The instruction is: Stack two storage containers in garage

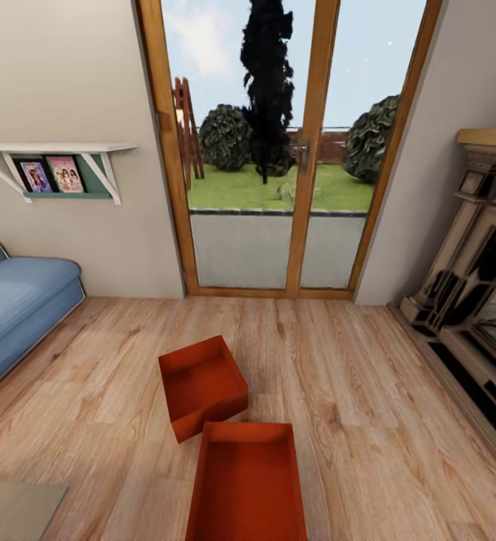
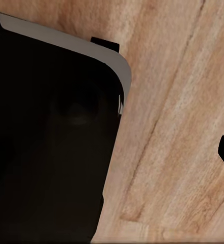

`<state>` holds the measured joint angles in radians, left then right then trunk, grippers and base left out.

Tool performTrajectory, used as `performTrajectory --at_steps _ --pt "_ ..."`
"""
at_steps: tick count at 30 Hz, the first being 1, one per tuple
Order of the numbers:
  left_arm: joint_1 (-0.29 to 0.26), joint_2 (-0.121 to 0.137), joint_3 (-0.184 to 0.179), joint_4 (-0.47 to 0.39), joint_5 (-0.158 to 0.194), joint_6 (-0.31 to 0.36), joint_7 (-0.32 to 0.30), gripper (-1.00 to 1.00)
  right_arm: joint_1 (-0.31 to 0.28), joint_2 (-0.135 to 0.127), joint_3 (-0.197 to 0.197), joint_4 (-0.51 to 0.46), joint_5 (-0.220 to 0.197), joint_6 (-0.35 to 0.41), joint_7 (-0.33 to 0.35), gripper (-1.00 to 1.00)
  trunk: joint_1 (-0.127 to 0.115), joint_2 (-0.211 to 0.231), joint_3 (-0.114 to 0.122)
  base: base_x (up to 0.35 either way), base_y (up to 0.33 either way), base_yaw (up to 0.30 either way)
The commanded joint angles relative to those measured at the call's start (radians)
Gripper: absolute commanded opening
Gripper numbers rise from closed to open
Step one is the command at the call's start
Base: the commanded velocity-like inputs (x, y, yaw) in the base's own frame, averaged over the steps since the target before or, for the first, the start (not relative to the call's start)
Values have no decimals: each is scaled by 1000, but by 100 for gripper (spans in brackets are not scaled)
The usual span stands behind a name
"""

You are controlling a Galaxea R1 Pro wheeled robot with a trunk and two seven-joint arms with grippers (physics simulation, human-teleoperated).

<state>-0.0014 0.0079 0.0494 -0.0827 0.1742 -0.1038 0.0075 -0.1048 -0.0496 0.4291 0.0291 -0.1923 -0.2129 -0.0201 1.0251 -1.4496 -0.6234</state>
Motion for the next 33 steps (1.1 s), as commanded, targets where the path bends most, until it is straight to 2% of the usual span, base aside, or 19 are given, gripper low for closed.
performTrajectory --at_steps 1,33 --pt "0 0 4 0 2 -2 0 100 -1 0 9 3 -9 -6 0 100 0 0 -2 0 0 0" --pt "0 0 4 0 2 -2 0 100 -1 2 10 3 -3 -8 11 100 0 0 -54 0 0 0"
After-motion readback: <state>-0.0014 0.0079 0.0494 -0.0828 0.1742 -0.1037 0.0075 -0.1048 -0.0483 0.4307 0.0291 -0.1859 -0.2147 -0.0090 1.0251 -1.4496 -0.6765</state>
